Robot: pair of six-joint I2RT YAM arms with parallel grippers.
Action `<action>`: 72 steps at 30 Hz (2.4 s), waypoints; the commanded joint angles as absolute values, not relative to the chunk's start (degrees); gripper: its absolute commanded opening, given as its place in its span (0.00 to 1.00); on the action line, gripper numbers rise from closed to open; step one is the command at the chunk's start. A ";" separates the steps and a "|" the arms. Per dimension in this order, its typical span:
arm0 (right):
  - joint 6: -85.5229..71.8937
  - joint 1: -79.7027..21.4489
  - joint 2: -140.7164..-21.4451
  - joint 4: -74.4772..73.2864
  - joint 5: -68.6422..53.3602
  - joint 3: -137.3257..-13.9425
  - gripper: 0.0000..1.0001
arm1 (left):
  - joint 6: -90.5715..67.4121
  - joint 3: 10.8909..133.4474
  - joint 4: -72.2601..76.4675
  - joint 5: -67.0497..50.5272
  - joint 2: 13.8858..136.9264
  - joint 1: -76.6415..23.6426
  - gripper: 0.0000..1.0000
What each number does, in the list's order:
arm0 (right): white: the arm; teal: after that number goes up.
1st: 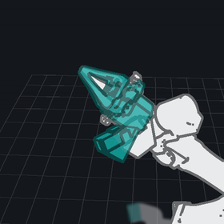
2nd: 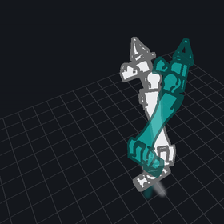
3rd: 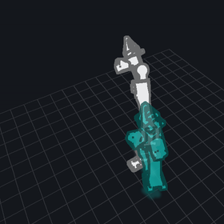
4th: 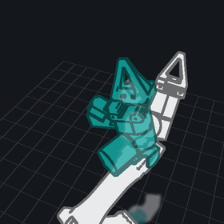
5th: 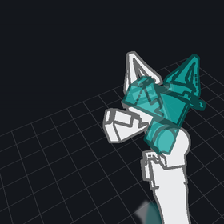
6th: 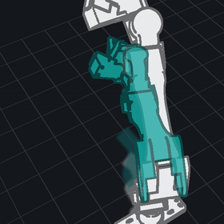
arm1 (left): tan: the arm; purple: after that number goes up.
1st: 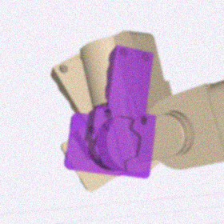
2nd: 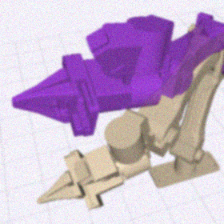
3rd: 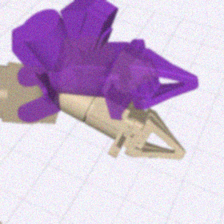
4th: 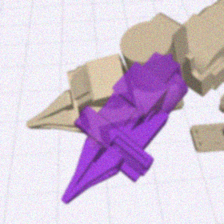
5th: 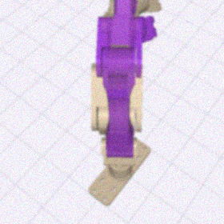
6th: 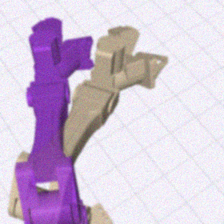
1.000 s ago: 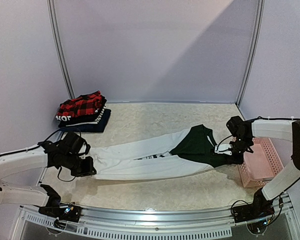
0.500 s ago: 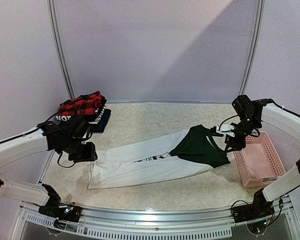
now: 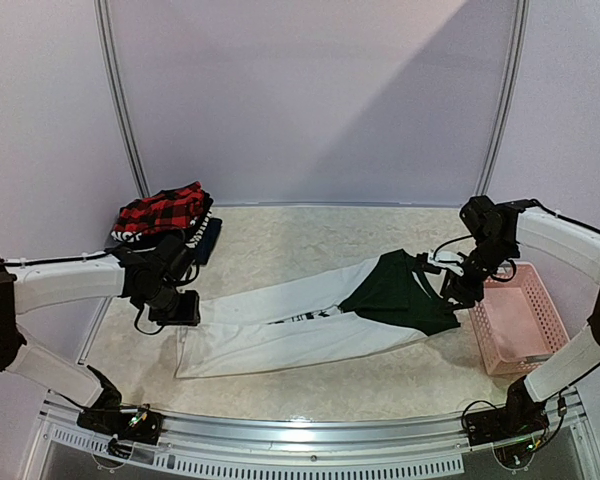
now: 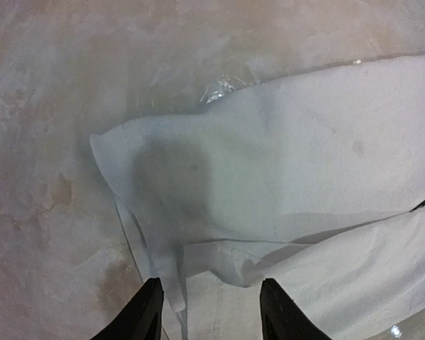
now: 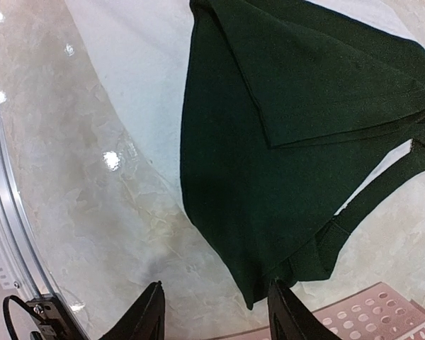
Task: Fold and stack the mixed laundry pile
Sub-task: Adjust the rectangle-folded T-shirt at the center of the board.
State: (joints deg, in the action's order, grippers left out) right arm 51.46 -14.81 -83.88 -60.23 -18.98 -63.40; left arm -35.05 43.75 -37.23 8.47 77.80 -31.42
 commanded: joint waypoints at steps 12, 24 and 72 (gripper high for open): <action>49.61 -14.62 -86.04 -60.11 -22.06 -62.36 0.50 | -28.34 44.50 -30.26 7.04 84.73 -29.39 0.17; 42.54 -14.70 -93.13 -50.94 -19.24 -65.55 0.48 | -38.62 46.19 -50.18 7.29 72.81 -29.20 0.00; 42.65 -31.68 -109.56 -46.38 -11.81 -75.34 0.49 | -51.72 21.13 -39.73 8.25 58.01 -31.71 0.10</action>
State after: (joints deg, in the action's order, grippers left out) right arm 42.65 -29.91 -106.91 -46.74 -13.85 -74.26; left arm -50.92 23.27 -41.17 9.19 58.24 -30.83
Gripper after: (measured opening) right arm 0.487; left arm 0.118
